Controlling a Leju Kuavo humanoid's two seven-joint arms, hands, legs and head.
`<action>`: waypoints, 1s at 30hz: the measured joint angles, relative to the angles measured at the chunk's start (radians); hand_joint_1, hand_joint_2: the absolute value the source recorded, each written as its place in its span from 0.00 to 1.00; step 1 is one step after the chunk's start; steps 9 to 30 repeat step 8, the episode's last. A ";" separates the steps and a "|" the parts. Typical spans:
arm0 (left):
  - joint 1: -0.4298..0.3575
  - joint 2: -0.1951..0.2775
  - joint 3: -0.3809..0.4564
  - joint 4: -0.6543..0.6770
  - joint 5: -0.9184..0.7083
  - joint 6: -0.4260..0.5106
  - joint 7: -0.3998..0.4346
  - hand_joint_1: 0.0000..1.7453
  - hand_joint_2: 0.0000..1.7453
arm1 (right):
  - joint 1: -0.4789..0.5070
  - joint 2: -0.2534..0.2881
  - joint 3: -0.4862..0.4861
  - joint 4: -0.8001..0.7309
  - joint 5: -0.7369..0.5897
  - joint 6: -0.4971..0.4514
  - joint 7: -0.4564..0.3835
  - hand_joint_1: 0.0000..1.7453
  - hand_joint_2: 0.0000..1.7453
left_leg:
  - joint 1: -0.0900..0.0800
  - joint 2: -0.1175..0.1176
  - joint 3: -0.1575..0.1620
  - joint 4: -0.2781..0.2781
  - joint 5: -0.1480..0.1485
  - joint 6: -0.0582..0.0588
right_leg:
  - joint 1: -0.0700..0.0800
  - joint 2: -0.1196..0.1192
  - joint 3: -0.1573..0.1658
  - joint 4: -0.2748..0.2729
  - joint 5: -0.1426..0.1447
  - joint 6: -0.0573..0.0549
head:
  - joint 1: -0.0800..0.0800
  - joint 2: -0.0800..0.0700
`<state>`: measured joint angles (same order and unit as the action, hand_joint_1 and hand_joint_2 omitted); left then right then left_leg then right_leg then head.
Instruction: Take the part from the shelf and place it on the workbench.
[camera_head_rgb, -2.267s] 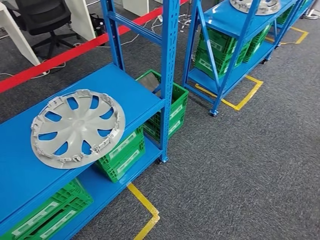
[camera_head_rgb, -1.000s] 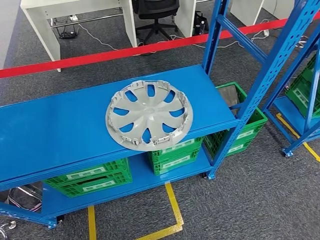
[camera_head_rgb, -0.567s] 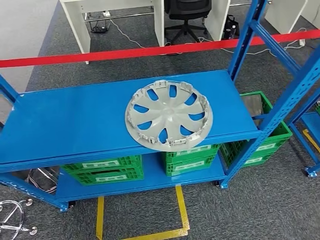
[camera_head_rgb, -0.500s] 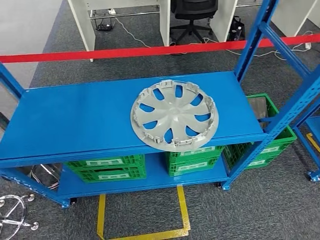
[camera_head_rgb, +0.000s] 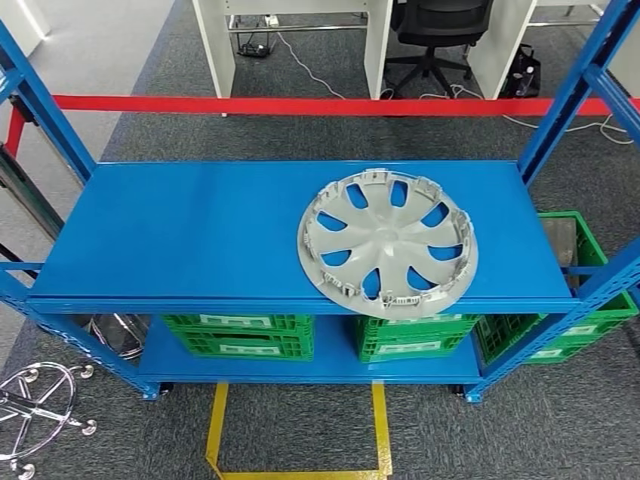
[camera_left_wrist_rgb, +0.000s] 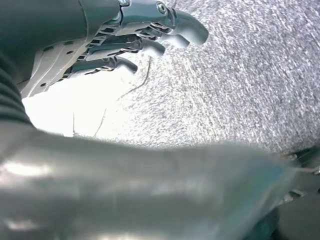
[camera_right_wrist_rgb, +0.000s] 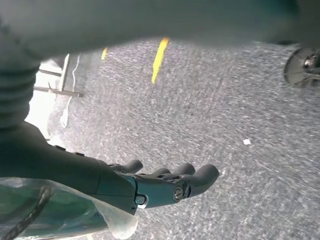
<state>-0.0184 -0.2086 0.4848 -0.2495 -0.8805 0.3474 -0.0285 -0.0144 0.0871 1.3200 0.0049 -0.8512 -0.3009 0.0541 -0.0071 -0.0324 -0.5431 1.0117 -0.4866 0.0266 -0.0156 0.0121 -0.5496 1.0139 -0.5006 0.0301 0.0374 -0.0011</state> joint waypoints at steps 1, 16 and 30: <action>0.000 0.004 -0.001 -0.004 0.017 -0.006 0.001 0.00 0.25 | 0.006 0.000 -0.019 -0.002 0.016 0.006 -0.001 0.00 0.25 | -0.001 -0.001 -0.001 0.001 0.000 0.006 | 0.000 0.000 0.002 -0.003 0.001 -0.001 | 0.000 0.000; 0.019 0.027 -0.035 -0.024 0.139 -0.054 0.005 0.00 0.00 | 0.028 -0.001 -0.174 -0.033 0.134 0.048 -0.009 0.00 0.00 | 0.002 -0.001 0.004 -0.010 0.003 0.011 | 0.006 0.000 0.004 -0.003 -0.003 -0.012 | 0.000 0.000; 0.019 0.027 -0.035 -0.024 0.139 -0.054 0.005 0.00 0.00 | 0.028 -0.001 -0.174 -0.033 0.134 0.048 -0.009 0.00 0.00 | 0.002 -0.001 0.004 -0.010 0.003 0.011 | 0.006 0.000 0.004 -0.003 -0.003 -0.012 | 0.000 0.000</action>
